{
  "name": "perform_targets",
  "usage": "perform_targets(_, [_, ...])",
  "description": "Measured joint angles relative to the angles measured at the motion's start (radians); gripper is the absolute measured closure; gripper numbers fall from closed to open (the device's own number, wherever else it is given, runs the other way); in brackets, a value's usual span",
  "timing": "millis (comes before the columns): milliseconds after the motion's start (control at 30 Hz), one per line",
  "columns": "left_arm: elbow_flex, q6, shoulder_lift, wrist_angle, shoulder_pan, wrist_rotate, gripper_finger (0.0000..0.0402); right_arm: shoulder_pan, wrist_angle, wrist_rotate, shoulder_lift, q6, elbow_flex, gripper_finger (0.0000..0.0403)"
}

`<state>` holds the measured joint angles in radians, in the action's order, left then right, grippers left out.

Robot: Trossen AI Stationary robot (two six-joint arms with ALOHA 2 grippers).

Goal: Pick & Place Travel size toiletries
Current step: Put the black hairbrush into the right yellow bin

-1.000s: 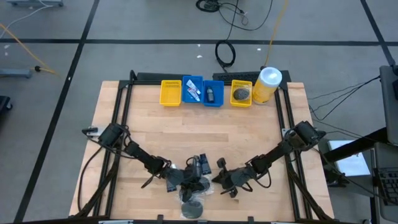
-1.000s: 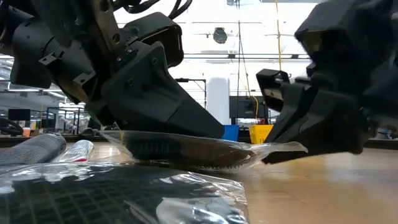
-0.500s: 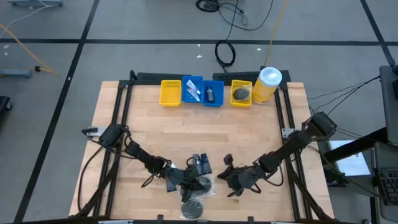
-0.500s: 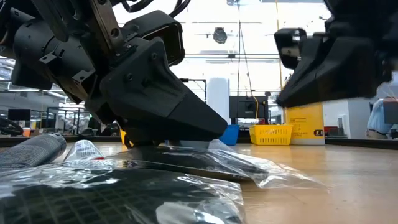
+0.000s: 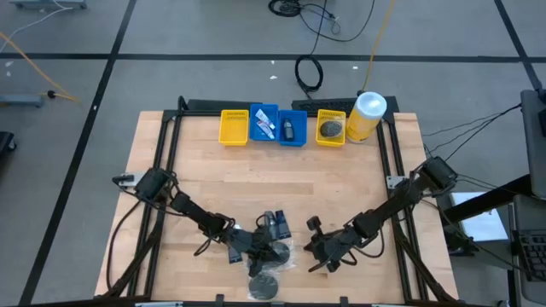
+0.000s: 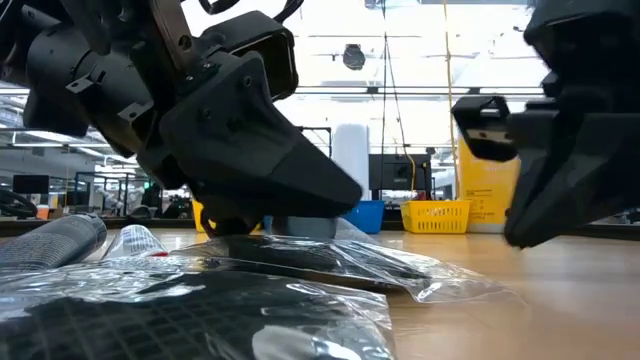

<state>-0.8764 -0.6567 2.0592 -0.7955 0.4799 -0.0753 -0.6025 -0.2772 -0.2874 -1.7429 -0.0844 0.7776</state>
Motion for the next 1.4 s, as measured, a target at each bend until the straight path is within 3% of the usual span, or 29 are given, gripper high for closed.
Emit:
perform_targets(367, [0.000, -0.018, -0.175, 0.422, 0.021, -0.102, 0.0382, 0.012, -0.125, 0.000, -0.091, 0.013, 0.001, 0.0314])
perform_targets(500, [-0.001, -0.068, -0.182, 0.490, 0.034, -0.096, 0.0382, 0.014, -0.153, 0.000, -0.092, -0.016, 0.001, 0.0288])
perform_targets(1133, [-0.001, -0.111, -0.180, 0.514, 0.042, -0.136, 0.0382, 0.034, -0.220, 0.001, -0.093, -0.138, 0.001, 0.0276])
perform_targets(1400, [-0.001, -0.112, -0.180, 0.510, 0.034, -0.137, 0.0382, 0.033, -0.143, 0.000, -0.092, -0.093, 0.001, 0.0276])
